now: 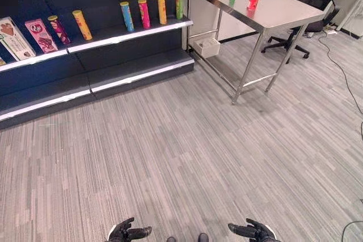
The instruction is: Put the goods on the table back onto the shelves and tidy them up.
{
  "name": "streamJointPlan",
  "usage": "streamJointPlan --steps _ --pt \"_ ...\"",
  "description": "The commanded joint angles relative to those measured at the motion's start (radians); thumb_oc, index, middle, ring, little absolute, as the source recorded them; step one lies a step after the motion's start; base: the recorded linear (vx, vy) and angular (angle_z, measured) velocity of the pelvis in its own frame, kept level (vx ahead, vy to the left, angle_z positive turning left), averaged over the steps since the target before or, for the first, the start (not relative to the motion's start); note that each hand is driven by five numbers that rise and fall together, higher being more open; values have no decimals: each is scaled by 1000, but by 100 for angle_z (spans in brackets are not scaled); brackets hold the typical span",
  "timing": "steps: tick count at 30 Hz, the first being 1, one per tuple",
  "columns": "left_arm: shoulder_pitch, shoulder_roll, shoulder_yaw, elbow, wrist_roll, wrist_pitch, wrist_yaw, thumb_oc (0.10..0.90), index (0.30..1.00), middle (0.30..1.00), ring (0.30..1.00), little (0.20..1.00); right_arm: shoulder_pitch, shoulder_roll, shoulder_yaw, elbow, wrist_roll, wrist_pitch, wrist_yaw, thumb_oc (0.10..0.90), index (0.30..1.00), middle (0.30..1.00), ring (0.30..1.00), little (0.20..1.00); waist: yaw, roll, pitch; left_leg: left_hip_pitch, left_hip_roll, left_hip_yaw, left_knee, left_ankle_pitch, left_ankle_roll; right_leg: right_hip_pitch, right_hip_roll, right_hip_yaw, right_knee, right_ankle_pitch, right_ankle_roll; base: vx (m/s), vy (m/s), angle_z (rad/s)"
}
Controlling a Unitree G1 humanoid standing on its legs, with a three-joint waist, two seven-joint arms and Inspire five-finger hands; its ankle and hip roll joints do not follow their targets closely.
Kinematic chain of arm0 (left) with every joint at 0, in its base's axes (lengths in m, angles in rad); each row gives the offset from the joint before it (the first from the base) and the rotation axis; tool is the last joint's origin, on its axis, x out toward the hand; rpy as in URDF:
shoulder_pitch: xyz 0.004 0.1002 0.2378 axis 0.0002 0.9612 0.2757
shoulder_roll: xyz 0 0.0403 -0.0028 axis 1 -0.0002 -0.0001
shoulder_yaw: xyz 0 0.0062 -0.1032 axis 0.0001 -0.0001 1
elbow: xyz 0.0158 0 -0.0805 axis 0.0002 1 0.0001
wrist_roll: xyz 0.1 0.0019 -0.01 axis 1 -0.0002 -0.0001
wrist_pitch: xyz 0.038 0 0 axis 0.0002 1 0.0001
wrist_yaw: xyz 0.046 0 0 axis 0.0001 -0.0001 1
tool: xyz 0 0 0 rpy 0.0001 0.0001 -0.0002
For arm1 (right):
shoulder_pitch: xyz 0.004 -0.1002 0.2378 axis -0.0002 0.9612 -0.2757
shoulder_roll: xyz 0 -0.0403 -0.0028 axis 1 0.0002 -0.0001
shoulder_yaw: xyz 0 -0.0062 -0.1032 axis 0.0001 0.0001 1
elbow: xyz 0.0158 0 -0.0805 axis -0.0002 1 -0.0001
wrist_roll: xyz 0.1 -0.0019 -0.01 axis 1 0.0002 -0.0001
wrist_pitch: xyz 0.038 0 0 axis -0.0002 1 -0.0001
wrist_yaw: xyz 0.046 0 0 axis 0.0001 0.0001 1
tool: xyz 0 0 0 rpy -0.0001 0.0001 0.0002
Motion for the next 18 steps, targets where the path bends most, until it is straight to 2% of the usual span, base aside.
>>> streamJointPlan --steps 1,5,8,10,15,16,17,18 --pt "-64 19 0 -4 0 -51 21 800 900 900 900 900 -37 -49 5 -12 20 -37 -18 800 900 900 900 900 -7 -18 -6 -4 48 -25 -3 -21 -83 30 -52 1 13 -110 116 9 -38 -1" --pt "-69 18 -4 1 7 -48 21 800 900 900 900 900 -40 -51 7 -8 15 -36 -19 800 900 900 900 900 -6 -16 2 -5 53 -22 -2 -17 -86 22 -48 3 13 -108 115 3 -39 -1" --pt "-74 22 -8 -6 8 -48 20 800 900 900 900 900 -45 -56 10 -8 17 -37 -17 800 900 900 900 900 -7 -21 14 -31 58 -21 47 -29 -90 15 -49 6 13 -106 112 -12 -78 -4" --pt "-87 27 -9 -9 3 -48 24 800 900 900 900 900 -51 -61 13 -15 24 -41 -16 800 900 900 900 900 -8 -33 41 -95 59 -30 155 -52 -100 3 -53 10 13 -103 103 -42 -97 0" --pt "-88 27 -9 -9 3 -48 24 800 900 900 900 900 -51 -61 13 -15 24 -41 -16 800 900 900 900 900 -9 -33 40 -98 59 -31 158 -53 -100 1 -53 9 13 -103 103 -5 -38 -5" --pt "-98 29 -14 -14 -3 -48 25 800 900 900 900 900 -46 -68 9 -22 39 -44 -16 800 900 900 900 900 -5 -43 76 -199 61 -54 349 -30 -125 10 -45 5 13 -107 81 -1 -239 -5" --pt "-99 29 -18 -23 -10 -48 26 800 900 900 900 900 -37 -71 6 -44 51 -49 -16 800 900 900 900 900 -2 -51 102 -273 72 -61 484 31 -133 25 -43 4 13 -113 66 -5 -240 22" --pt "-99 28 -18 -23 -10 -48 26 800 900 900 900 900 -37 -72 5 -44 51 -49 -16 800 900 900 900 900 -6 -48 100 -283 74 -66 495 27 -134 22 -39 0 14 -113 65 1 -91 54"
